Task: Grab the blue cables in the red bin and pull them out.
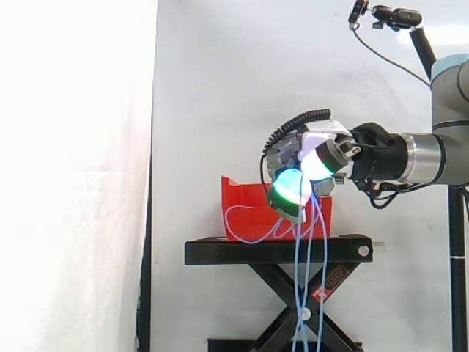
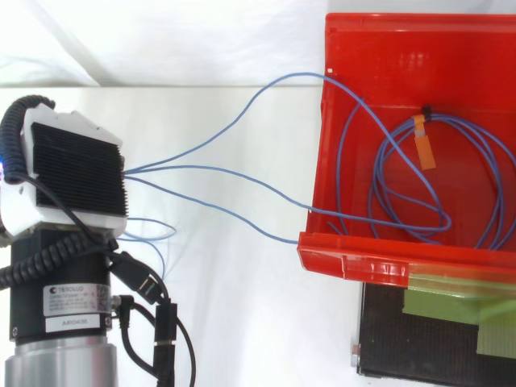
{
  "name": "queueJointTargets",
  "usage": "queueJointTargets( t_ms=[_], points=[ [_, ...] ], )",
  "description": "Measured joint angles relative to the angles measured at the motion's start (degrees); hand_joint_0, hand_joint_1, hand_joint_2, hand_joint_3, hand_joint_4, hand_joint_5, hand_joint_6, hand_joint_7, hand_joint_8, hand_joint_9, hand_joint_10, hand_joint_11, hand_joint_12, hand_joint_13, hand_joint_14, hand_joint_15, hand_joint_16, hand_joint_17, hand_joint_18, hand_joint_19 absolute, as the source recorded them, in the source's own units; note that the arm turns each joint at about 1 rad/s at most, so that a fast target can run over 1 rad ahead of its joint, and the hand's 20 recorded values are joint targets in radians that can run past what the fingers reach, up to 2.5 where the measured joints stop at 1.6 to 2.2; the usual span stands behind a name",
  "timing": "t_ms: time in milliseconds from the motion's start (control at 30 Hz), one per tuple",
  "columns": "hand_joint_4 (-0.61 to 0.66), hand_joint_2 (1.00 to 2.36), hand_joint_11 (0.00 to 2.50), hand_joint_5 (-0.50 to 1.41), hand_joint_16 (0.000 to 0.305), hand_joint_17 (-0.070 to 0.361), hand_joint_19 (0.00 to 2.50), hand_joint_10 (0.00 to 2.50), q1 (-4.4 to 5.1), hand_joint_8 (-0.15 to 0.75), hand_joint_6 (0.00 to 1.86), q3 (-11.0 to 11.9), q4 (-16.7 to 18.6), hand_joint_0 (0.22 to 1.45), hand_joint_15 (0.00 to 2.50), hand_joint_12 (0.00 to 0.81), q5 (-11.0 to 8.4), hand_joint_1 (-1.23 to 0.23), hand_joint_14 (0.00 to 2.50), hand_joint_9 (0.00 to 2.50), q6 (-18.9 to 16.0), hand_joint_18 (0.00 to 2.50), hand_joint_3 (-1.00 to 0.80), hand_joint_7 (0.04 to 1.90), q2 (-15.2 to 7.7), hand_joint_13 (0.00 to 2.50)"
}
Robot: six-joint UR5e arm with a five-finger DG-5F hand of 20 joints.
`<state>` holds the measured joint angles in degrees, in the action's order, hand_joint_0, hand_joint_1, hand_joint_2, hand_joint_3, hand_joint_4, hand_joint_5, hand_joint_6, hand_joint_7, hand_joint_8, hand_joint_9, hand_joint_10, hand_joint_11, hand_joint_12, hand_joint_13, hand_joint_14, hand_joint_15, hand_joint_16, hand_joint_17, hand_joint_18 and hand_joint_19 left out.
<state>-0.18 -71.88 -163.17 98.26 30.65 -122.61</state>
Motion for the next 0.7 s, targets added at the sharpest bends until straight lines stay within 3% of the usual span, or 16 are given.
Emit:
queueJointTargets(
  t_ms=[200,700],
  points=[
    [0.32,1.0,1.7,0.74,0.048,0.107,1.02,0.06,0.01,0.351,0.79,0.0,-0.02,0.81,0.62,0.379,0.12,-1.04,2.5,1.13,0.06,0.99,-0.9,0.43,0.01,0.88],
    [0.32,1.0,1.66,0.81,0.05,0.112,0.92,0.05,0.01,0.363,0.65,-0.01,-0.11,0.76,0.61,0.388,0.09,-0.99,2.5,1.16,-0.1,0.99,-1.0,0.5,0.0,0.89]
  ],
)
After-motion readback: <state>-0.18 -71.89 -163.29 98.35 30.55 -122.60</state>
